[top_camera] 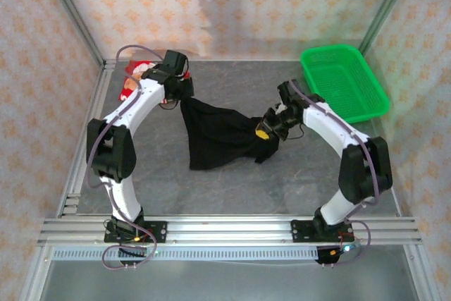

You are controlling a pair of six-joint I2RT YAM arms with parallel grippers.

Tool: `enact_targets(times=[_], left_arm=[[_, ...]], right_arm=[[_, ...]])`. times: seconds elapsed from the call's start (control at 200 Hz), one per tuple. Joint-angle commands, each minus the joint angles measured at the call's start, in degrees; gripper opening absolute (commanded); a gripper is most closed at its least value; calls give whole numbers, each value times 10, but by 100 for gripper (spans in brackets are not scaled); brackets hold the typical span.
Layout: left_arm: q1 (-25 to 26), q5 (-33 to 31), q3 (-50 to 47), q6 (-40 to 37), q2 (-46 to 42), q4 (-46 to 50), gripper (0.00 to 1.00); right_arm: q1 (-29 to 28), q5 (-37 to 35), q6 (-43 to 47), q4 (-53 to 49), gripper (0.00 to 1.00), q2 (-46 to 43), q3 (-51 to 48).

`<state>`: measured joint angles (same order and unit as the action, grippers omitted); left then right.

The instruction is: Fold and stack the t-shirts

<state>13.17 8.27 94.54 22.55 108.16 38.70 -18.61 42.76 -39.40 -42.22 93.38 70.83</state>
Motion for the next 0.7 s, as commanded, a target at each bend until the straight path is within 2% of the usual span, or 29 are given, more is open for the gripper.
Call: enact_targets(times=[0.0,0.145,0.27,0.5,0.61,0.651,0.691], left_arm=[[-8,-11,66,-4,9,-33,0],[-9,23,64,-10,-4,-51,0],[-14,45,30,-3,-40,-48,0],[-15,99,-121,50,-160,-45,0],[-15,103,-203,77,-205,-12,0],[-15,105,-231,78,-222,-5,0],[-15,109,-260,97,-238,-3,0]], right_arm=[[-1,-49,27,9,0,29,44],[-1,-63,47,-5,0,54,60],[-1,-89,65,-13,0,39,42],[-1,-188,70,37,0,-58,-63],[-1,-179,62,56,0,-82,-123],[-2,-180,61,44,7,-86,-136],[-1,-181,62,35,20,-93,-146]])
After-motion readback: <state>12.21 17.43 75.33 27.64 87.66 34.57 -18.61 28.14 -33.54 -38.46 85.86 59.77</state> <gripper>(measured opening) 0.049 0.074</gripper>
